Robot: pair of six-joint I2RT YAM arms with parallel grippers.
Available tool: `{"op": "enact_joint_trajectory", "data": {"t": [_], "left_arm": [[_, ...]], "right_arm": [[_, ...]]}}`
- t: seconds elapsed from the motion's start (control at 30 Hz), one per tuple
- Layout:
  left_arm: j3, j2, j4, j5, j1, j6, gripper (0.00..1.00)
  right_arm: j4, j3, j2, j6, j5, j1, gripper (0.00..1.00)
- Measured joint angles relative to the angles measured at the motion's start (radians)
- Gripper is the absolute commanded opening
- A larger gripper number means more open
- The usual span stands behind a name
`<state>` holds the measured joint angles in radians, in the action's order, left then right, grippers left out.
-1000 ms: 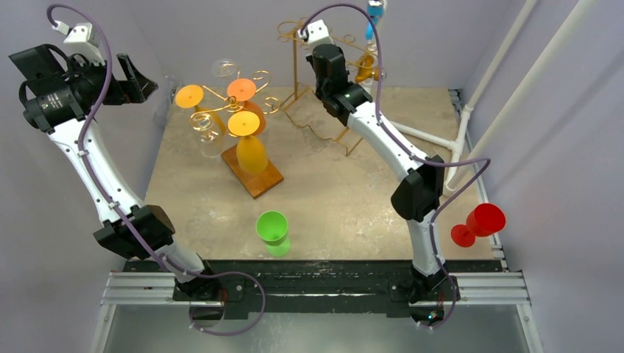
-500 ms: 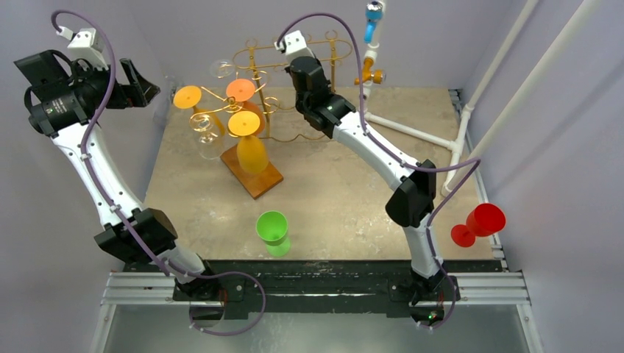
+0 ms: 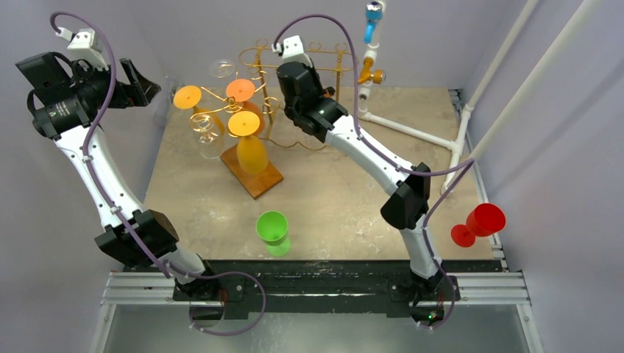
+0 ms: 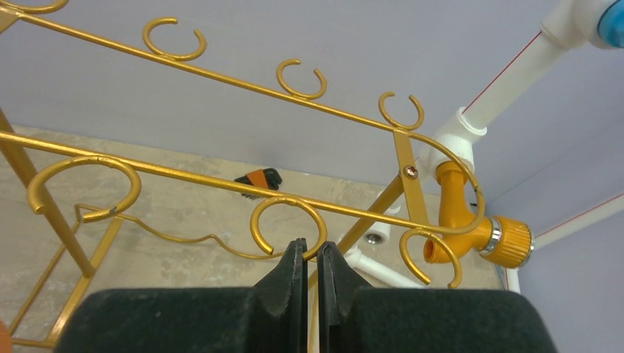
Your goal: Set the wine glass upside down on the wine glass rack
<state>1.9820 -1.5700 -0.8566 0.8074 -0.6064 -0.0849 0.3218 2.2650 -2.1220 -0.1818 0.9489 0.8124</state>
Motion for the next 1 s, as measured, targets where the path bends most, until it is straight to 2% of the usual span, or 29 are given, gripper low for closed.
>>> {"op": "enact_joint_trajectory", "data": {"t": [0.2, 0.43, 0.63, 0.8, 1.0], "left_arm": [[-0.001, 0.002, 0.034, 0.002, 0.0, 0.018, 1.0], [0.037, -0.013, 0.06, 0.008, 0.024, 0.047, 1.0], [0.108, -0.046, 0.054, -0.069, 0.22, 0.04, 1.0], [0.273, -0.151, 0.032, -0.121, 0.33, 0.04, 1.0], [0.273, -0.175, 0.035, -0.203, 0.437, 0.04, 1.0]], "right_arm": [[0.09, 0.111, -0.047, 0.044, 0.075, 0.063, 0.0], [0.16, 0.104, -0.047, 0.126, 0.101, 0.078, 0.0], [0.232, 0.104, -0.025, 0.241, 0.1, 0.091, 0.0], [0.305, 0.069, 0.021, 0.314, 0.098, 0.103, 0.0], [0.35, 0.013, 0.09, 0.336, 0.103, 0.108, 0.0]]}}
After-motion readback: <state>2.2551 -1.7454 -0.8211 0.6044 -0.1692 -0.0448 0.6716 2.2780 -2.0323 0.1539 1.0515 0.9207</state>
